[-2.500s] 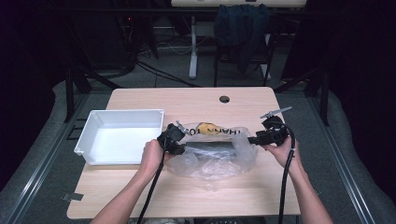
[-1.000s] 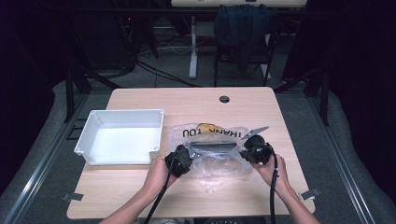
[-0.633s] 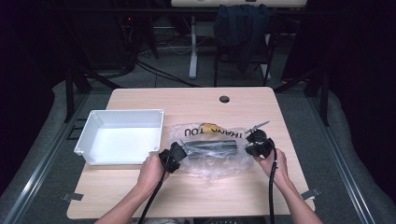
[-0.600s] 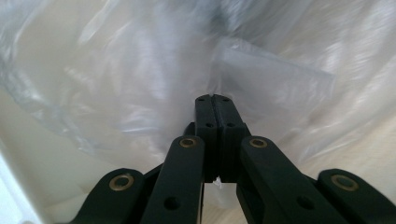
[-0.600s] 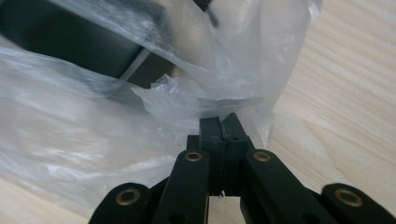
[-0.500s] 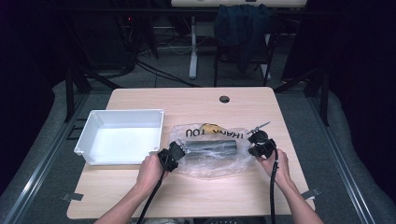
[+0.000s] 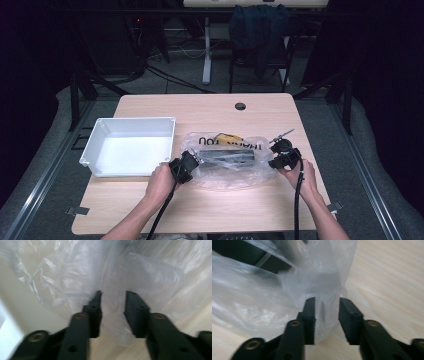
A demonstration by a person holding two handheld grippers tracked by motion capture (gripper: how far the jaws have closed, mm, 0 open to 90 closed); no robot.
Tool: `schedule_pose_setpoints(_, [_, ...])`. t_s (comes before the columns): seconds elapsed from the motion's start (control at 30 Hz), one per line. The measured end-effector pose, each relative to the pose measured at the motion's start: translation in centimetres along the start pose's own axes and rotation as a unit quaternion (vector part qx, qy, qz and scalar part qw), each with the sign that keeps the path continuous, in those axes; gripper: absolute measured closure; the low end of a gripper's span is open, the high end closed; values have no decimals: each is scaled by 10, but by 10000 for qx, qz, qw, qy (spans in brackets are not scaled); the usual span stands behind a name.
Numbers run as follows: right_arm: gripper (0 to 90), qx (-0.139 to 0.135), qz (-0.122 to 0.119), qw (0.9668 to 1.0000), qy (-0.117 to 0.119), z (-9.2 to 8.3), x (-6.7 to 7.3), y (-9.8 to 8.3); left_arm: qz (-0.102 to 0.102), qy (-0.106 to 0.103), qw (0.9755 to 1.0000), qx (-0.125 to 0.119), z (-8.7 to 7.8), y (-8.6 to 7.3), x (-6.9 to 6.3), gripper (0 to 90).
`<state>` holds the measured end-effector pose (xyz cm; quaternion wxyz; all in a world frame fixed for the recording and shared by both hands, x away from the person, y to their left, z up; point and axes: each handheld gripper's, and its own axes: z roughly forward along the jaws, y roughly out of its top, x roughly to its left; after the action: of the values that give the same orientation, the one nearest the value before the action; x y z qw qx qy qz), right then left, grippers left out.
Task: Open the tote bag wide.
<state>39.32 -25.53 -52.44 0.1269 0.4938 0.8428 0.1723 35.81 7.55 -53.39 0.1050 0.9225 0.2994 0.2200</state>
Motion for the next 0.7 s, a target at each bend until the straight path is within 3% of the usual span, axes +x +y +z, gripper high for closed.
schedule_pose_setpoints(0.1, [503,-255,71,9994,241,-18,0,1,-69,-149,9995,-265,-23,2,4,521])
schedule_pose_setpoints(0.27, [383,-616,-39,9977,266,-55,5,5,-224,-289,9978,-551,-47,4,10,412])
schedule_pose_setpoints(0.4, [354,-1023,-322,9934,401,-76,26,13,-372,-284,9965,-691,-58,7,17,372])
schedule_pose_setpoints(0.53, [366,-971,-710,9918,431,-65,46,28,-504,-354,9946,-830,-64,12,23,363])
schedule_pose_setpoints(0.63, [394,-763,-707,9939,357,-49,49,36,-565,-439,9940,-828,-58,18,24,362])
schedule_pose_setpoints(0.7, [410,-597,-690,9954,289,-35,44,41,-561,-421,9949,-722,-48,22,23,373])
